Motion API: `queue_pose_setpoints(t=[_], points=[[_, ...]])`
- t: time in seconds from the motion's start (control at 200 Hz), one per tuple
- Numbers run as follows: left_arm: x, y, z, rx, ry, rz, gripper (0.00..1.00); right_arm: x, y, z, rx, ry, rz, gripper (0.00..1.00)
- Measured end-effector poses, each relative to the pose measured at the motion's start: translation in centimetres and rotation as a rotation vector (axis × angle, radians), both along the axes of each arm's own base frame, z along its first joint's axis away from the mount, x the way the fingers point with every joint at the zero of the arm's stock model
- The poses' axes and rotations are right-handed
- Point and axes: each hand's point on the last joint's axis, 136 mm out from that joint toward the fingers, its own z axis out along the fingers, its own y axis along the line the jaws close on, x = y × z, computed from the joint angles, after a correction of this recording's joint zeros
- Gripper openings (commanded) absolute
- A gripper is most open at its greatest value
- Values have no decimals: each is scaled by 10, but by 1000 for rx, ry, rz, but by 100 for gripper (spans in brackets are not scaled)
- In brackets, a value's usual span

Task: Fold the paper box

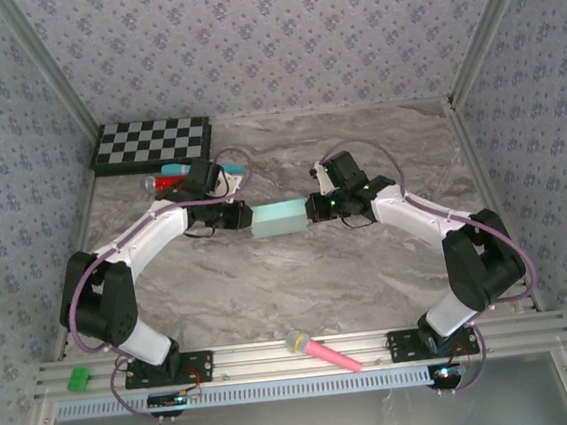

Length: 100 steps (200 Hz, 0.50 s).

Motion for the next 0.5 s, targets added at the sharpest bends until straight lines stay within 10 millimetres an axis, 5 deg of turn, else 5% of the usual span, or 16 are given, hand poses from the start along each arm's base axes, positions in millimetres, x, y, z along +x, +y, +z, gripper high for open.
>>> queue_pose_setpoints(t=[0.255, 0.5], points=[[-2, 2, 0, 16, 9, 2, 21, -3, -2, -1, -4, 9, -3, 24], [0, 2, -1, 25, 21, 2, 27, -5, -3, 9, 4, -7, -3, 26]])
